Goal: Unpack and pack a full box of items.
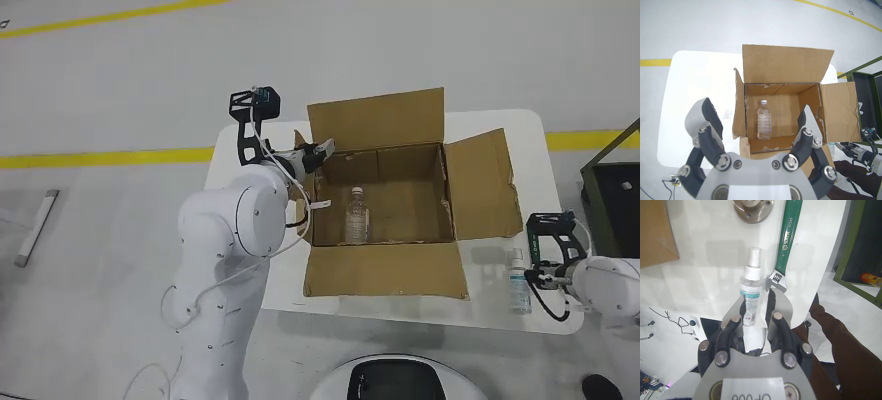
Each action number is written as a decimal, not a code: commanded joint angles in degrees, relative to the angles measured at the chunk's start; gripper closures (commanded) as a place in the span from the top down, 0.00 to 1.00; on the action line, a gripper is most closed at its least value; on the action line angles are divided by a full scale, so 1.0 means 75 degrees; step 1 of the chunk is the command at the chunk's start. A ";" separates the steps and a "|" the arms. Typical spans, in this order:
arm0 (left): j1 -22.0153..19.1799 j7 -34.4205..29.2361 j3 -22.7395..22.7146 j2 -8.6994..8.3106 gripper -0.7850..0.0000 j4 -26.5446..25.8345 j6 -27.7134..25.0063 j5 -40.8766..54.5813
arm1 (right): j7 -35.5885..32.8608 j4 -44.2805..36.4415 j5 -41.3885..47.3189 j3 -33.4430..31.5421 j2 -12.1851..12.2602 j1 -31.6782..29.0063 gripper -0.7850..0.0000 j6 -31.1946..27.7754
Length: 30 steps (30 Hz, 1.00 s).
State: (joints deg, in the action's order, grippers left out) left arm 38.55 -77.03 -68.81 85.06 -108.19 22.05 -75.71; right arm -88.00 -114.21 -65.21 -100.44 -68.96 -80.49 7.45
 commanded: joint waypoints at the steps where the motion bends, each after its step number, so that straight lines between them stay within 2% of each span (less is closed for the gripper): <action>1: 0.0000 0.0000 0.0000 0.0000 1.00 0.0000 0.0000 0.0000 | 0.0000 -0.0002 0.0026 0.0042 0.0064 0.0004 0.47 0.0061; 13: 0.0000 0.0000 0.0000 0.0000 1.00 0.0000 0.0000 0.0000 | 0.0000 0.0157 -0.0124 0.0650 0.0413 0.0010 0.52 0.0283; 18: 0.0000 0.0000 0.0000 0.0000 1.00 0.0000 0.0000 0.0000 | 0.0000 0.0291 -0.0093 0.0879 0.0506 0.0069 0.49 0.0415; 30: 0.0000 0.0000 0.0000 0.0000 1.00 0.0000 0.0000 0.0000 | 0.0000 0.0497 -0.0176 0.1219 0.0660 0.0190 0.49 0.0674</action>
State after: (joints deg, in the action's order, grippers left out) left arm 38.55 -77.03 -68.81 85.06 -108.19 22.05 -75.71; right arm -88.00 -110.57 -66.54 -91.40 -64.06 -79.09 12.37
